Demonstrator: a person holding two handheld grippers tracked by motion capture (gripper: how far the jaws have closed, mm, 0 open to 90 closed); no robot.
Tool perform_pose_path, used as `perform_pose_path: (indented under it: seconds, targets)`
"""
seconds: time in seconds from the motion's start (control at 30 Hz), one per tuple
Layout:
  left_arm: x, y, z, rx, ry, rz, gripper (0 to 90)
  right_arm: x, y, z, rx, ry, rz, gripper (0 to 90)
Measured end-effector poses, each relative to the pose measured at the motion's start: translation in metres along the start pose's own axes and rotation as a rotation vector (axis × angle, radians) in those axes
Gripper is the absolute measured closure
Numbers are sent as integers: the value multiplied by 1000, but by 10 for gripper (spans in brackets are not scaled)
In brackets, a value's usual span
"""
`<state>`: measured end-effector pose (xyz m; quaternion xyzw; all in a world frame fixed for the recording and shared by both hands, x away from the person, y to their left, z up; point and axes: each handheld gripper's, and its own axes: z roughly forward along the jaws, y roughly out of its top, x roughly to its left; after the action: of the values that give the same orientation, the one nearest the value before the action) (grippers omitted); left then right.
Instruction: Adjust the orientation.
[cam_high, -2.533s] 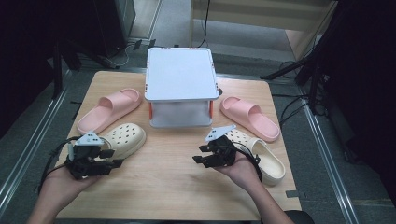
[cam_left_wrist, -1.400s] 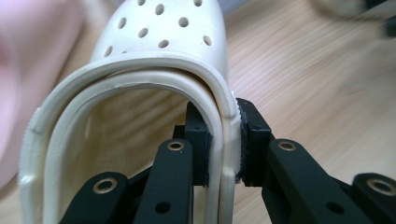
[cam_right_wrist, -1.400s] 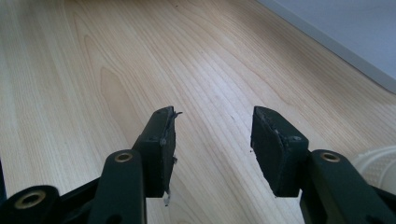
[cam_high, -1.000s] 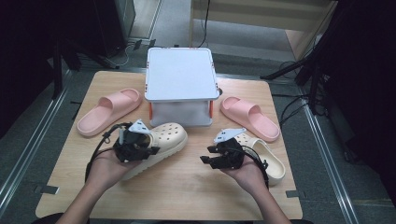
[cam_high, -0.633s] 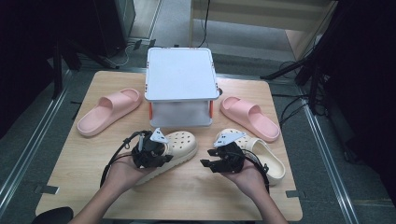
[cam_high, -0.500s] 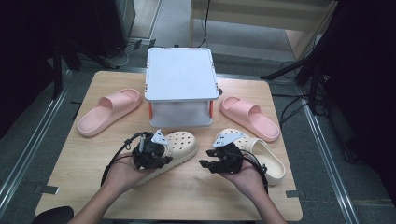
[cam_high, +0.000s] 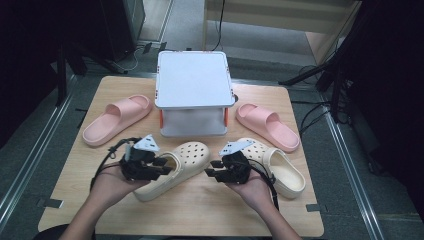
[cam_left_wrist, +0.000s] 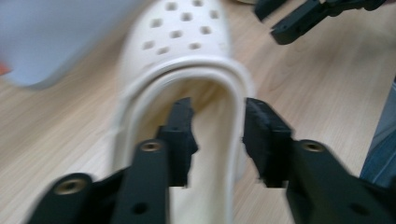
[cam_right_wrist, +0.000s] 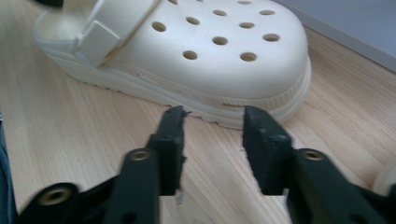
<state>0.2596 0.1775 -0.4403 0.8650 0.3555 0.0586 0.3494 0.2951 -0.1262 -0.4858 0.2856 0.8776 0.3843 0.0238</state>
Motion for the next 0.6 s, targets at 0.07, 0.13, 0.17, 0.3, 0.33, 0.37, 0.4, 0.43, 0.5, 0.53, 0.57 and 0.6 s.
perform_pose_path:
  seconds: [0.07, 0.13, 0.17, 0.3, 0.33, 0.37, 0.4, 0.43, 0.5, 0.53, 0.57, 0.6]
  targets:
    - [11, -7, -10, -17, 13, -28, 793, 2, 2, 2, -4, 5, -8, 729]
    - [22, -14, -14, -20, 43, -54, 816, 4, 5, 5, 3, 14, -12, 769]
    - [29, -19, -14, -16, 56, -74, 831, 5, 6, 7, 8, 20, -15, 793]
    - [47, -30, -5, 14, 96, -118, 859, 10, 10, 16, 37, 7, -46, 871]
    - [51, -33, 0, 26, 104, -131, 861, 11, 11, 19, 43, 8, -51, 882]
    - [56, -37, 6, 38, 101, -150, 861, 14, 12, 23, 53, 18, -56, 886]
    - [58, -39, 9, 49, 100, -162, 861, 14, 12, 23, 53, 18, -56, 886]
    - [60, -41, 13, 63, 94, -171, 862, 14, 13, 24, 57, 22, -59, 887]
    - [59, -45, 20, 88, 80, -172, 862, 16, 14, 28, 63, 28, -63, 886]
    - [58, -46, 22, 90, 79, -173, 861, 17, 14, 30, 67, 29, -66, 886]
    - [58, -46, 22, 86, 77, -177, 860, 18, 15, 31, 66, 28, -67, 886]
    - [58, -47, 21, 85, 70, -175, 860, 18, 15, 32, 65, 23, -71, 885]
